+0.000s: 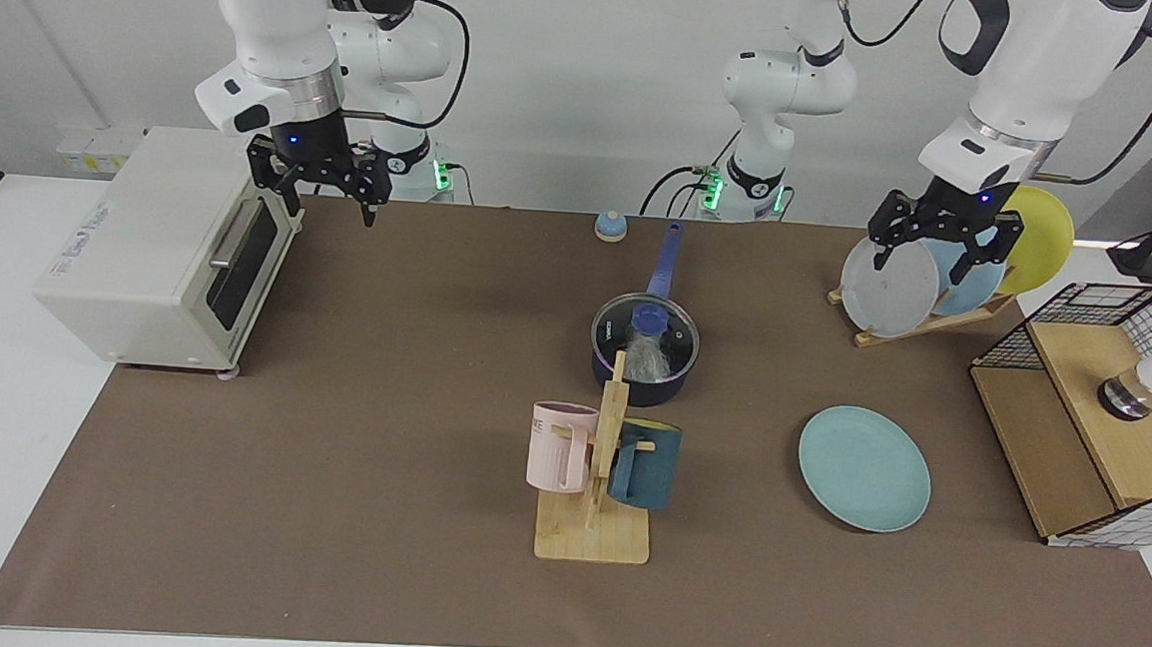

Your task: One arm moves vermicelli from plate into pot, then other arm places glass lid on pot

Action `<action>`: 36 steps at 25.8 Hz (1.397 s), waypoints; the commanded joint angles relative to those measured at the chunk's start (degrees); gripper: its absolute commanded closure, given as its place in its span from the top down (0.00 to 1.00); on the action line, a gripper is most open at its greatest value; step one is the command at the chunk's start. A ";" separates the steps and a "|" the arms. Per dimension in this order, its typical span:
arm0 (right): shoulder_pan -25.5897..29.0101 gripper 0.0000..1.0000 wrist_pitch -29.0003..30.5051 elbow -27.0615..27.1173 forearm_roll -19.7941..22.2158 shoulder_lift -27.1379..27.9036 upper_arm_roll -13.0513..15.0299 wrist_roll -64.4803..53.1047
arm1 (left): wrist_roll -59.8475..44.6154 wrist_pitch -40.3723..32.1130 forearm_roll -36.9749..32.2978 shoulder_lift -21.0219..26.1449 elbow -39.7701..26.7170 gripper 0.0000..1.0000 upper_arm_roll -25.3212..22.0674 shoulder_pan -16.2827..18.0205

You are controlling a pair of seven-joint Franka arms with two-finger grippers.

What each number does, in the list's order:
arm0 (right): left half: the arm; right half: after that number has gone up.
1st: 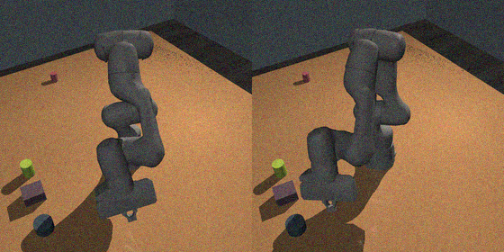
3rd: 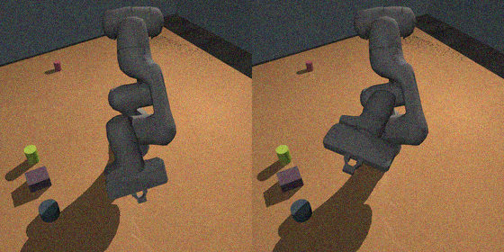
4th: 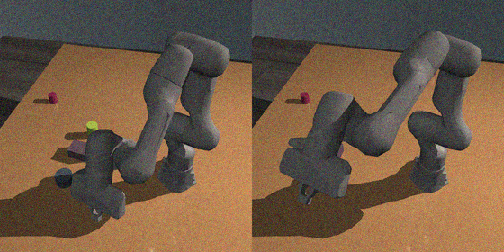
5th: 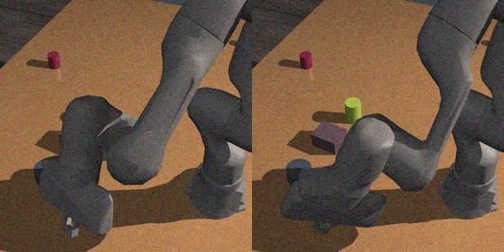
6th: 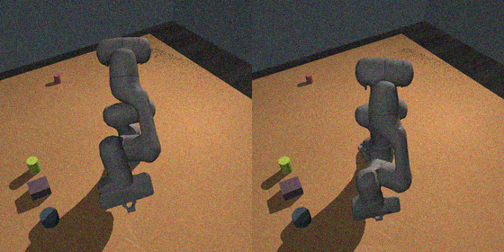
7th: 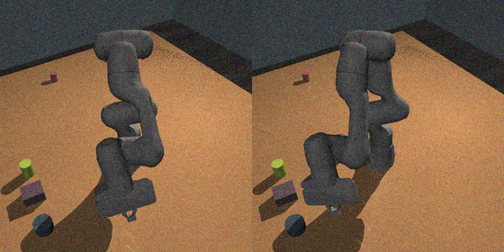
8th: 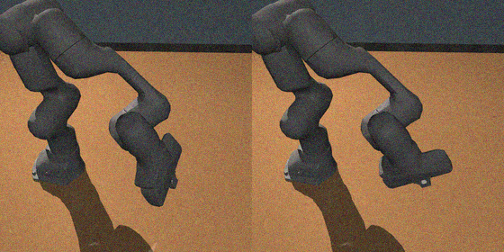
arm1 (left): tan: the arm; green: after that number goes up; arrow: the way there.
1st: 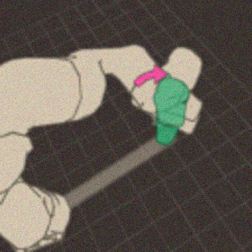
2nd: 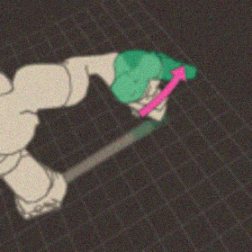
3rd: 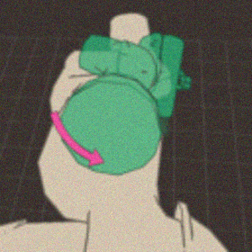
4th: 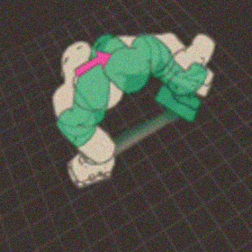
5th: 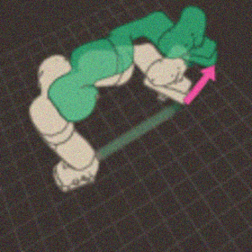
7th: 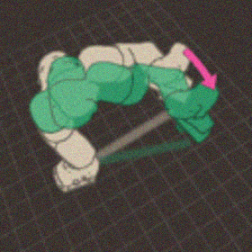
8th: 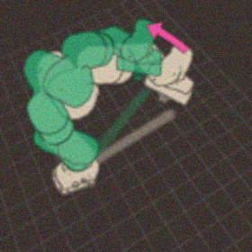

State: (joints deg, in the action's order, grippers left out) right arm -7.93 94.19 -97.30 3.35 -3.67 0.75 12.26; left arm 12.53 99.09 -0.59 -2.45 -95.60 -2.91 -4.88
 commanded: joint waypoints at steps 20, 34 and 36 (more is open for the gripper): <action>3.45 0.99 1.97 -1.40 -4.05 0.94 -0.83 -3.38 | -0.14 -1.35 -0.73 -0.45 0.51 1.00 0.10 0.13; 3.36 0.99 1.88 -1.49 -3.26 1.29 -0.83 -3.20 | -0.14 -1.35 -0.64 -0.45 0.51 1.00 0.10 0.13; 3.36 0.99 1.88 -1.49 -3.26 1.29 -0.83 -3.29 | -0.14 -1.35 -0.73 -0.45 0.51 1.00 0.10 0.13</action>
